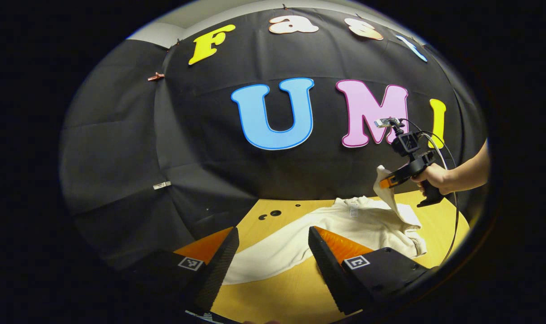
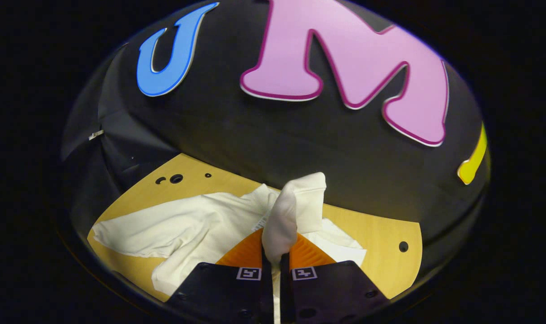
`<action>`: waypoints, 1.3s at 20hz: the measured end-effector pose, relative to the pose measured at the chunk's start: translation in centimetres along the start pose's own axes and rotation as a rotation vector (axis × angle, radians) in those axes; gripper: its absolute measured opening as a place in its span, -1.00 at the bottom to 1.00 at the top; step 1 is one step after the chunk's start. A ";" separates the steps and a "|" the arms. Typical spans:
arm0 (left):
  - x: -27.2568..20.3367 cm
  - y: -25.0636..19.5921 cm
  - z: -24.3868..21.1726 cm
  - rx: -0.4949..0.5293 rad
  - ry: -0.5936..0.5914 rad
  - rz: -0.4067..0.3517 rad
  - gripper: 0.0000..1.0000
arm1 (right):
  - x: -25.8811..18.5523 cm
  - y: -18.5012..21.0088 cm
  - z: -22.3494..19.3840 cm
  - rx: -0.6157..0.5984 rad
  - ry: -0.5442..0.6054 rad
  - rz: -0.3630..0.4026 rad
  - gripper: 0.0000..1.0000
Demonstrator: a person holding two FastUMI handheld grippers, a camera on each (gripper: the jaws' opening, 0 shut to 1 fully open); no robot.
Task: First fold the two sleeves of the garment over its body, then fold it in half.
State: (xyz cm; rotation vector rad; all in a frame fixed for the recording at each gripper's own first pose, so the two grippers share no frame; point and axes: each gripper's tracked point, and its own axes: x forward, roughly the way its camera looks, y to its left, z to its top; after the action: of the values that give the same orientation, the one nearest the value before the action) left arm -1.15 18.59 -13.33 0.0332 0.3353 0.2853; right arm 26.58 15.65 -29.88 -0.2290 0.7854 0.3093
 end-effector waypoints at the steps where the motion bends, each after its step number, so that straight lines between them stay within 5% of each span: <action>1: 0.1 0.3 -0.3 -0.003 0.006 0.005 0.95 | 0.7 1.3 -0.2 -0.007 0.009 0.010 -0.80; 13: -1.1 2.6 -4.5 -0.049 0.098 0.062 0.95 | 8.0 13.4 -4.6 -0.012 0.105 0.133 -0.73; 14: -1.2 2.8 -4.8 -0.049 0.104 0.064 0.95 | 8.1 14.3 -4.8 -0.019 0.106 0.157 -0.53; 15: -1.2 2.8 -5.2 -0.051 0.111 0.060 0.95 | 7.8 15.7 -4.5 -0.006 0.092 0.194 -0.54; 18: -1.2 3.5 -6.2 -0.060 0.135 0.067 0.95 | 6.3 18.2 -2.5 0.045 0.032 0.264 0.45; 20: -0.8 4.4 -6.7 -0.067 0.139 0.086 0.95 | 5.2 17.7 -1.9 0.015 0.002 0.261 0.89; 26: 2.4 9.5 -9.2 -0.087 0.162 0.193 0.95 | 1.0 13.6 -1.7 -0.048 -0.066 0.214 0.96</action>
State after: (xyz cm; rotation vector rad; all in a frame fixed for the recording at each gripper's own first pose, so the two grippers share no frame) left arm -4.59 28.22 -22.01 -0.0436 0.4809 0.4950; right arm 21.30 27.98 -32.92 -0.1792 0.7389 0.5356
